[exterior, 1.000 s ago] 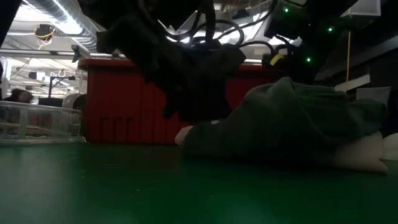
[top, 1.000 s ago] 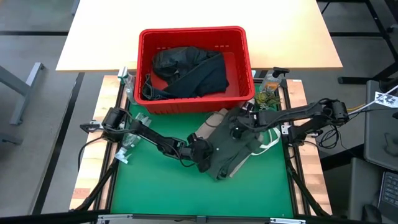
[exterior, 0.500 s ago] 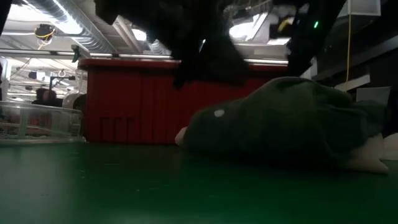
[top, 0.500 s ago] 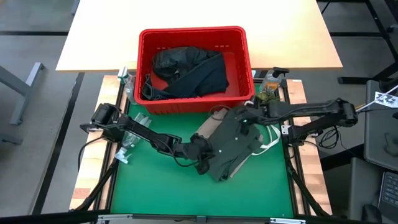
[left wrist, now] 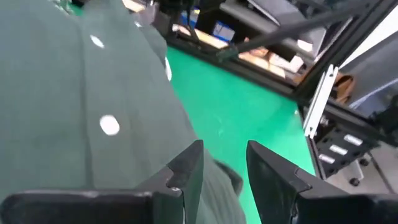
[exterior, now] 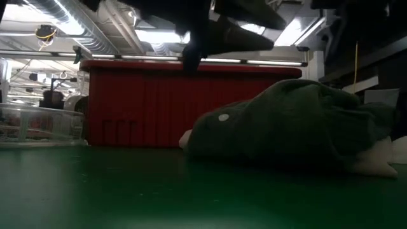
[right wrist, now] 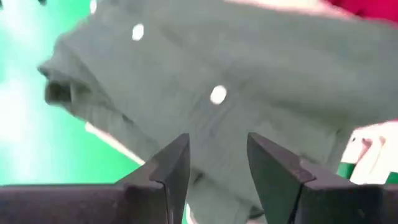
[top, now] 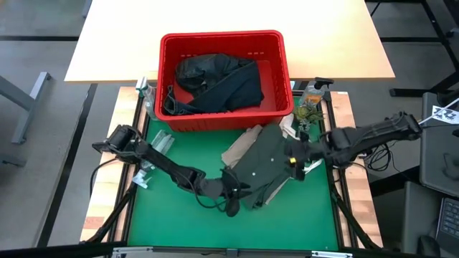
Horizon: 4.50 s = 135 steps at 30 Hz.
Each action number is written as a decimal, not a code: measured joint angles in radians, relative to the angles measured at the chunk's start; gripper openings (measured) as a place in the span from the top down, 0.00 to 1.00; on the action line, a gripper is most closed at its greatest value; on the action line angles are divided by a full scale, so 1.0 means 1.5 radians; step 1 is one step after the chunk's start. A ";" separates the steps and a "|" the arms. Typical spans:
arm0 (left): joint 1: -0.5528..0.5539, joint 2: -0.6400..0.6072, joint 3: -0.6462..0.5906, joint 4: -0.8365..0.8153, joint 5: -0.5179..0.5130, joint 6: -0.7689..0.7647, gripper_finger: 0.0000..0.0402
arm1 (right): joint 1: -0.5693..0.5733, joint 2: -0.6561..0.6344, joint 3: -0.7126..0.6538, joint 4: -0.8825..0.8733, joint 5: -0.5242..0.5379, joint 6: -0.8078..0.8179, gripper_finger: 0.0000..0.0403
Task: Fold laundry
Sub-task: Stack the folded green polo shirt on top of the folded pink underwear, then fold the dark blue pants
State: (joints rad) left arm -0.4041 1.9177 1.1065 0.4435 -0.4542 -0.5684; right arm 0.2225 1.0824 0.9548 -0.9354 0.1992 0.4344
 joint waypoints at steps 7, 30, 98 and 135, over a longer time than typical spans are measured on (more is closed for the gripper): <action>-0.026 0.069 0.000 0.058 -0.023 -0.003 0.71 | 0.100 0.002 -0.106 0.018 0.156 0.107 0.60; -0.010 0.145 0.000 0.116 0.040 0.007 0.71 | 0.074 0.000 -0.231 -0.017 0.226 0.231 0.60; 0.817 -0.223 0.203 -0.549 0.208 0.420 0.71 | 0.030 0.000 0.010 0.015 0.292 0.021 0.60; 0.839 -0.223 0.216 -0.525 0.094 0.435 0.71 | -0.014 0.000 0.010 0.014 0.256 0.021 0.60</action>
State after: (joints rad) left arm 0.8543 1.5837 1.4307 -0.3447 -0.3130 0.0837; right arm 0.2012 1.0824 0.9703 -0.9138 0.5838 0.4657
